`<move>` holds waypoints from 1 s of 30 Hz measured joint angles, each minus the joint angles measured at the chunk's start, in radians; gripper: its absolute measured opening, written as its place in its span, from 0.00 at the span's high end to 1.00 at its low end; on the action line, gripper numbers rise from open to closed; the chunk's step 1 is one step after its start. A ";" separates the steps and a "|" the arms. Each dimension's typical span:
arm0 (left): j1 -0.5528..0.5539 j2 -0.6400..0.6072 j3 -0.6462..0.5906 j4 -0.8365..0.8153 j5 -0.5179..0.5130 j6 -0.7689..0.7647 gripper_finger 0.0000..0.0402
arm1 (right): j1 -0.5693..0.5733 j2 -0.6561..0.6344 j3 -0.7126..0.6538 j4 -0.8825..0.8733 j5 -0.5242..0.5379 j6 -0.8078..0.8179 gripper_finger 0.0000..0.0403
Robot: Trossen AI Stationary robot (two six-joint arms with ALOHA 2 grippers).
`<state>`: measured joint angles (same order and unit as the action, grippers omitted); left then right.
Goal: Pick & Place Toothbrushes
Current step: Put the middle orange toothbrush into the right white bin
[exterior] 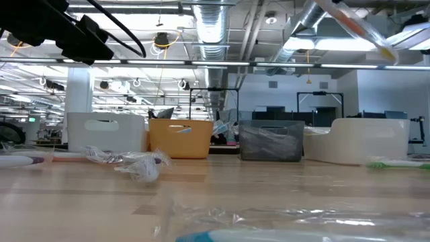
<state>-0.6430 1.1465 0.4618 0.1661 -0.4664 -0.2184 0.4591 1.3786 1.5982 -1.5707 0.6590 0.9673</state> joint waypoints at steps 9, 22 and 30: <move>0.000 0.000 0.000 0.002 0.000 0.000 0.48 | -0.049 -0.074 -0.047 0.000 0.018 0.031 1.00; 0.000 0.000 0.000 0.008 0.000 0.000 0.48 | -0.168 -0.110 -0.049 0.000 -0.007 -0.005 1.00; 0.000 0.000 0.000 0.008 0.000 -0.004 0.48 | -0.202 -0.112 -0.072 0.000 -0.034 0.005 1.00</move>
<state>-0.6432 1.1465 0.4618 0.1741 -0.4664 -0.2226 0.2570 1.2662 1.5263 -1.5708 0.6253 0.9718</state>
